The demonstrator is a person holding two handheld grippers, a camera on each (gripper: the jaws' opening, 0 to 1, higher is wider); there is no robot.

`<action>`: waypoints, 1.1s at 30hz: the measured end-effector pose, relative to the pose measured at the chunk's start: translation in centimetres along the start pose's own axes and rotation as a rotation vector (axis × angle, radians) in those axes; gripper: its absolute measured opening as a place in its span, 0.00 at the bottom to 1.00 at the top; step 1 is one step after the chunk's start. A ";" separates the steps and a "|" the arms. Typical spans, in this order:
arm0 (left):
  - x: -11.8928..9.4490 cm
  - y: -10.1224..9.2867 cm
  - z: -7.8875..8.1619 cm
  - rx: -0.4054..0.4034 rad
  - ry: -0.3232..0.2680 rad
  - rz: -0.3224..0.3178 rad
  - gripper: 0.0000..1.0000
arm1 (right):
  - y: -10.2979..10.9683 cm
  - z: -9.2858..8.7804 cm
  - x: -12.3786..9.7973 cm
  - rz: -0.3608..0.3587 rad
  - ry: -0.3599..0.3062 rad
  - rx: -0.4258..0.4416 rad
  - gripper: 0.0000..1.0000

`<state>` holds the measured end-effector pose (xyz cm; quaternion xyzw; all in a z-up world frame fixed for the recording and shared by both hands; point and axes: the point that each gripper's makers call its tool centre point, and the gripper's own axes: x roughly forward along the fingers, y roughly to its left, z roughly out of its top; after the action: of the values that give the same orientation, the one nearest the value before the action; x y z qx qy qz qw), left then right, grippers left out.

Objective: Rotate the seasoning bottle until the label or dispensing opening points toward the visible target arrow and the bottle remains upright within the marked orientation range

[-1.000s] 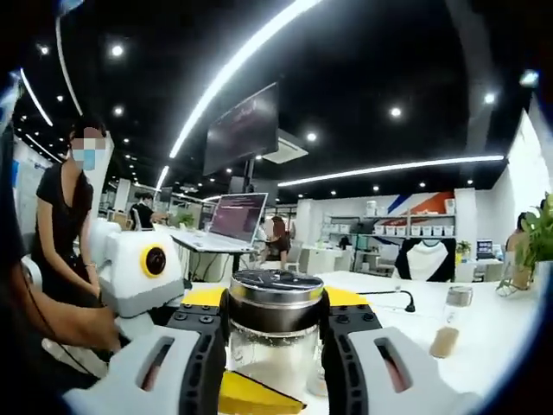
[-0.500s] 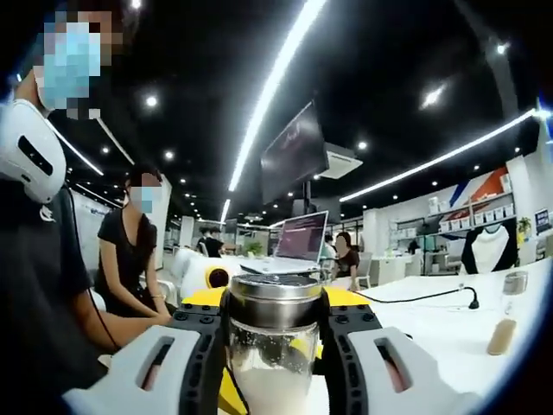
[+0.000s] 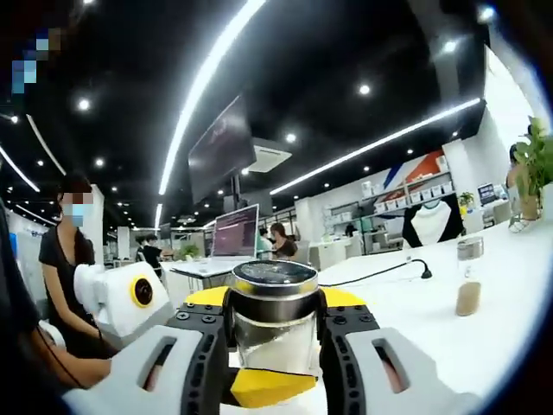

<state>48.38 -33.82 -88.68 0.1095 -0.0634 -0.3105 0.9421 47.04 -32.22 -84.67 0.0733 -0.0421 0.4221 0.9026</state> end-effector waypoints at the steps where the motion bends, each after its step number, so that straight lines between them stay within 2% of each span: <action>1: 0.1 0.1 -0.2 0.029 0.008 0.018 0.44 | -0.1 -0.3 0.1 -0.013 0.014 -0.020 0.38; 2: 0.2 0.0 -0.4 0.042 0.018 0.030 0.44 | -0.2 -0.5 0.2 -0.026 0.027 -0.022 0.38; 5: 0.4 -0.2 -0.6 0.029 0.019 0.007 0.44 | -0.3 -0.7 -0.1 -0.046 0.063 -0.029 0.38; 7: 0.7 -0.8 -0.2 0.040 -0.011 -0.042 0.46 | -0.3 -0.4 -0.4 -0.012 0.073 -0.087 0.37; 8: 0.7 -1.1 -0.2 0.037 -0.004 -0.069 0.46 | -0.2 -0.5 -0.5 0.007 0.083 -0.096 0.37; 9: 0.7 -1.6 -0.3 0.014 0.005 -0.111 0.47 | -0.2 -0.7 -0.7 0.034 0.101 -0.068 0.37; 11: 0.6 -2.3 0.0 -0.046 -0.018 -0.171 0.48 | -0.3 -0.4 -0.9 0.055 0.091 -0.036 0.37; 13: 0.4 -2.6 0.5 -0.094 -0.044 -0.213 0.48 | -0.3 0.1 -1.1 0.067 0.064 -0.050 0.37; 16: 0.4 -3.3 -0.1 -0.171 -0.001 -0.275 0.47 | 0.0 0.5 -1.3 0.096 0.054 -0.088 0.37; 17: 0.3 -3.4 -0.1 -0.191 -0.005 -0.291 0.46 | 0.2 0.6 -1.4 0.107 0.052 -0.104 0.37; 20: 0.2 -3.1 0.0 -0.202 -0.013 -0.279 0.45 | 0.4 0.5 -1.3 0.126 0.056 -0.115 0.37; 21: 0.2 -2.6 -0.1 -0.158 -0.007 -0.236 0.44 | 0.5 0.5 -1.3 0.131 0.054 -0.115 0.37; 23: 0.3 -2.1 -0.2 -0.097 0.006 -0.191 0.44 | 0.6 0.3 -1.1 0.131 0.059 -0.128 0.37; 25: 0.3 -1.8 -0.4 -0.059 0.013 -0.153 0.44 | 0.8 0.2 -0.8 0.119 0.069 -0.162 0.38; 28: 0.3 -1.5 -0.4 -0.085 0.006 -0.137 0.43 | 0.9 0.0 -0.5 0.093 0.080 -0.181 0.38; 30: 0.4 -1.2 -0.5 -0.090 0.013 -0.101 0.43 | 0.8 -0.2 -0.3 0.067 0.089 -0.185 0.38; 33: 0.5 -0.5 -0.7 -0.017 0.029 -0.025 0.43 | 0.6 -0.4 -0.1 0.031 0.109 -0.202 0.38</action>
<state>48.62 -34.43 -89.42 0.1065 -0.0457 -0.3211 0.9399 46.54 -31.86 -84.98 -0.0416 -0.0366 0.4330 0.8997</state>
